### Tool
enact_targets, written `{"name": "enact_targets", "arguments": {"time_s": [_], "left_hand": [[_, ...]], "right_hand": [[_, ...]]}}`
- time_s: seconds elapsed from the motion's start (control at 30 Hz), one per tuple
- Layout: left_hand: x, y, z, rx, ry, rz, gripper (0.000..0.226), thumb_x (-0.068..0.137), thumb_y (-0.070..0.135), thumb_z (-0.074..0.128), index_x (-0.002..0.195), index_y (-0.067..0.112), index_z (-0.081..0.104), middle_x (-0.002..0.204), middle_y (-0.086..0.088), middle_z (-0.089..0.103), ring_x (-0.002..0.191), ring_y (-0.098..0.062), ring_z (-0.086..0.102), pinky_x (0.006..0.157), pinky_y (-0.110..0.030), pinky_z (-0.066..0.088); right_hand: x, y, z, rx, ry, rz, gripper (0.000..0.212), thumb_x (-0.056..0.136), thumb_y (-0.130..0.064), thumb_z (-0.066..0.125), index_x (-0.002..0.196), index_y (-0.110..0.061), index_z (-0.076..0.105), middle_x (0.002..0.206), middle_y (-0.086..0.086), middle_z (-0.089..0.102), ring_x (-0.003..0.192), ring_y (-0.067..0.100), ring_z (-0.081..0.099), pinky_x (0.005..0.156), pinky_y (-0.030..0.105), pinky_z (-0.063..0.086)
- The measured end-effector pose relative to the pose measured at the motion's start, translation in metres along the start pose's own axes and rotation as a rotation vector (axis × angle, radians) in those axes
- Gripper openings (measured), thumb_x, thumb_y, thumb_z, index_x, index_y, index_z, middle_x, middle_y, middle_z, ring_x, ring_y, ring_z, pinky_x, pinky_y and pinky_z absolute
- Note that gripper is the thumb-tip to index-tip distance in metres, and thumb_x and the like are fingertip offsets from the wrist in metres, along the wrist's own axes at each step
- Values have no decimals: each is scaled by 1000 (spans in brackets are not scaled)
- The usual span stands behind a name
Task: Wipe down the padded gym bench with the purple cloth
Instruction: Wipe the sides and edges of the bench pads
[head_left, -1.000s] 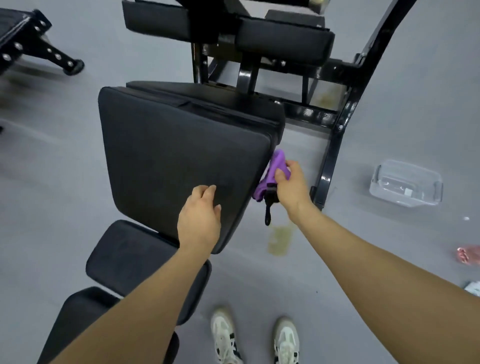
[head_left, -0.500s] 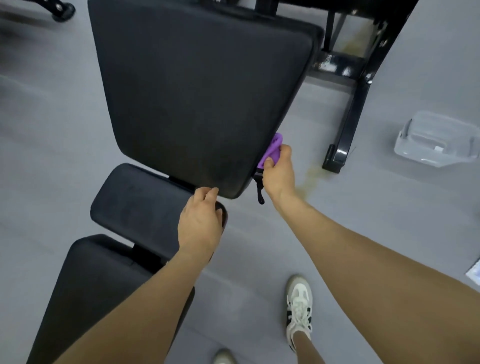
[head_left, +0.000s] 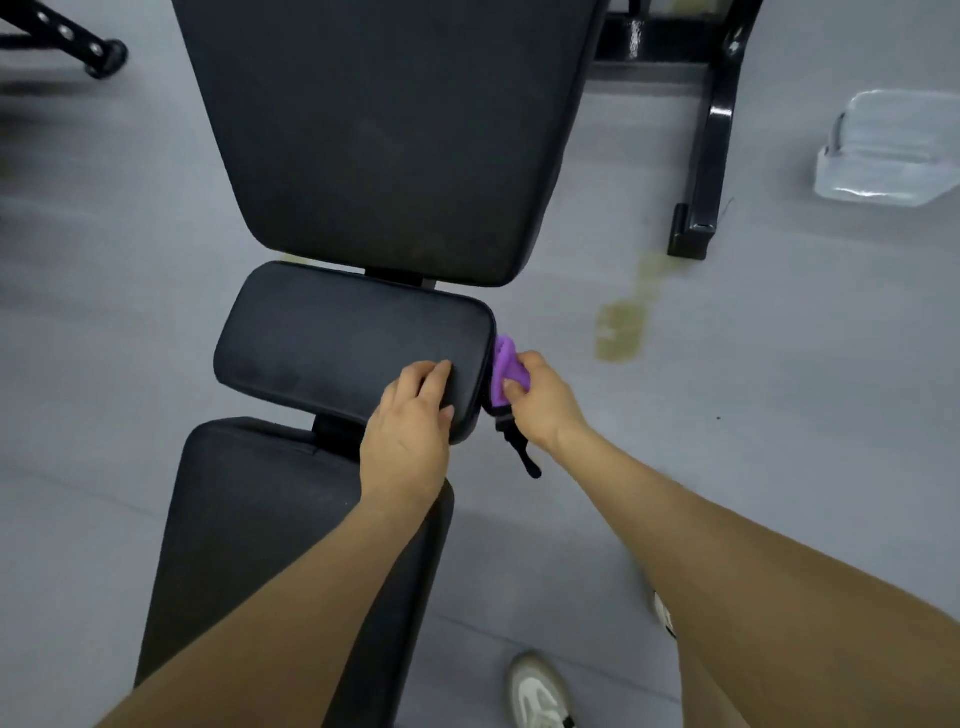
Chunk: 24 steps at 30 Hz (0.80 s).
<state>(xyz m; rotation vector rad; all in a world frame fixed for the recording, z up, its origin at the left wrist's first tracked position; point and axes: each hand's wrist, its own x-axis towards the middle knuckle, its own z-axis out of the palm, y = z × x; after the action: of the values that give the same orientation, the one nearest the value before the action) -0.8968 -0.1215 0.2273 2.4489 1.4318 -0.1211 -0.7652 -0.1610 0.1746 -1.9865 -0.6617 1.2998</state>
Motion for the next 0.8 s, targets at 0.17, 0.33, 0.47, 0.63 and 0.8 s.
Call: {"name": "enact_targets", "arguments": {"time_s": [0.17,0.33,0.47,0.63,0.8], "left_hand": [[-2,-1,4,26,12,5,46,98,16,45,143,17,36,139,2,38,121,-16,38,79,-24,38],[0,-1,9,56,39,17,46,97,14,47,142,16,39,137,0,42,117,-19,40,75,-22,36],[1,-1,15,94,61,17,44,97,14,48,140,17,41,135,-1,44,113,-21,42,72,-22,37],[0,-2,18,94,81,14,44,96,12,49,139,17,44,135,-1,45,111,-21,42,71,-22,37],[-1,0,17,101,68,-3,45,96,11,48,141,16,41,137,-1,44,115,-21,42,73,-21,36]], "right_hand": [[-38,22,21,150,113,-30,31,98,-19,40,129,-19,43,116,6,57,87,17,56,72,27,45],[-13,-8,31,156,232,-125,32,99,-26,38,130,-20,33,121,8,42,93,27,56,82,45,50],[27,-7,20,155,224,-119,23,101,-30,30,120,-18,35,114,11,46,74,25,57,61,26,54],[40,-8,20,213,218,-38,12,101,-28,25,100,-20,34,110,14,53,76,23,51,53,28,32],[-24,20,55,334,113,-69,5,99,-29,30,94,-29,32,102,16,57,76,28,60,64,41,51]]}}
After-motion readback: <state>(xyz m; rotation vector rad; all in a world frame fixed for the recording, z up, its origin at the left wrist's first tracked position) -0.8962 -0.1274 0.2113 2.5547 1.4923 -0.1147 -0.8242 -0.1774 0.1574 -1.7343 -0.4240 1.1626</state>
